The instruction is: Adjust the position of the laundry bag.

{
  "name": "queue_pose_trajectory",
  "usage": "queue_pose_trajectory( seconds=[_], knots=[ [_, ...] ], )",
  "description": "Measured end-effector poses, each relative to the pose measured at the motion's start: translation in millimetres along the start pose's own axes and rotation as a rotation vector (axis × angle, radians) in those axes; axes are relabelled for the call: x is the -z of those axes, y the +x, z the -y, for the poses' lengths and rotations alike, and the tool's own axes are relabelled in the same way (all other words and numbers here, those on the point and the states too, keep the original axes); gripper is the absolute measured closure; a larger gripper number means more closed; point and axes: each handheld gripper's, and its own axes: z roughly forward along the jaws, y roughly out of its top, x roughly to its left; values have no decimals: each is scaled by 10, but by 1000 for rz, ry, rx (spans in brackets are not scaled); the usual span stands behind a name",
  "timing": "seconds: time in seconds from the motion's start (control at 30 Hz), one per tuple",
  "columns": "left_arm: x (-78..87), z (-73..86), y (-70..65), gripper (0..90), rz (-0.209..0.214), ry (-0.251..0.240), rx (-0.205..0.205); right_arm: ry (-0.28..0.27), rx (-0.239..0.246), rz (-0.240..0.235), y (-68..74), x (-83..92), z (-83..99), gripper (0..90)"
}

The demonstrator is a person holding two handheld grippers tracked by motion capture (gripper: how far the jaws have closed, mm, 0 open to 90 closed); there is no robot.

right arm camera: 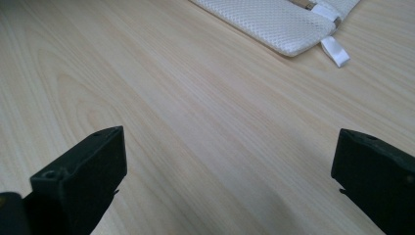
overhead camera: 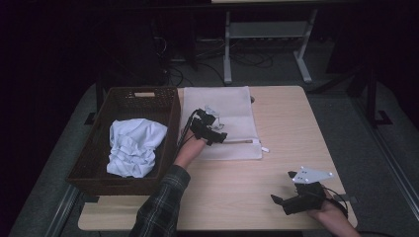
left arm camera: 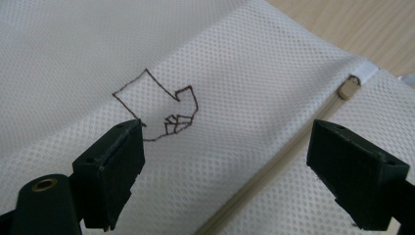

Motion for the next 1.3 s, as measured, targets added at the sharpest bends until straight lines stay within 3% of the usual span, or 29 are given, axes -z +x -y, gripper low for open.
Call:
queue_pose_trajectory(
  seconds=[0.53, 1.1, 1.2, 1.3],
  knots=[
    [-185, -232, 266, 139, -22, 31, 28, -8, -24, -9, -14, 11, -9, 0],
    [-434, -390, 460, 142, -20, 21, 71, 1, -27, -41, 3, 5, -24, 0],
    [-468, -392, 516, 192, -17, 22, 81, 1, -27, -47, -1, 7, -27, 0],
    [-494, -389, 560, 374, -24, 21, 85, -2, -29, -51, -7, 7, -32, 0]
  ],
)
